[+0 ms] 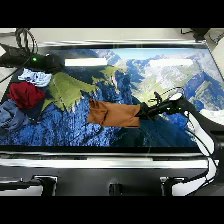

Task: Fold the clothes and pants, and hang the long-sleeved shirts on hangers.

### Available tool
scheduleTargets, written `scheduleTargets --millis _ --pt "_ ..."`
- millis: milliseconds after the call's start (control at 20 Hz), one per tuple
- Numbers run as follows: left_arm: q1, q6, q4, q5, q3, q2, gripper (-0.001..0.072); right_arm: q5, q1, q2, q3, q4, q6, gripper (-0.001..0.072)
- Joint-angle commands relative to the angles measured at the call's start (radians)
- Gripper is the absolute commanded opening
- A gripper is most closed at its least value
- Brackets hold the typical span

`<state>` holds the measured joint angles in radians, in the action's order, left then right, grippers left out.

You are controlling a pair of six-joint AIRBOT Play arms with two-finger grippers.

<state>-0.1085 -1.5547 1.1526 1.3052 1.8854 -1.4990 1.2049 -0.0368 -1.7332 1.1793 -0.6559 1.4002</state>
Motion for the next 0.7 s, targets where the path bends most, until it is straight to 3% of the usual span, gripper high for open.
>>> scheduleTargets --millis 0,350,650 --pt "0.000 0.000 0.000 0.005 0.000 0.000 0.0026 0.064 -0.038 0.035 0.081 0.092 -0.030 0.0042" --pt "0.001 0.004 0.000 0.004 0.000 0.000 0.0026 0.262 -0.308 0.139 0.590 -0.047 0.245 0.0042" --pt "0.001 0.003 0.000 0.004 0.000 0.000 0.0026 0.275 -0.617 0.140 0.726 -0.149 0.322 0.0042"
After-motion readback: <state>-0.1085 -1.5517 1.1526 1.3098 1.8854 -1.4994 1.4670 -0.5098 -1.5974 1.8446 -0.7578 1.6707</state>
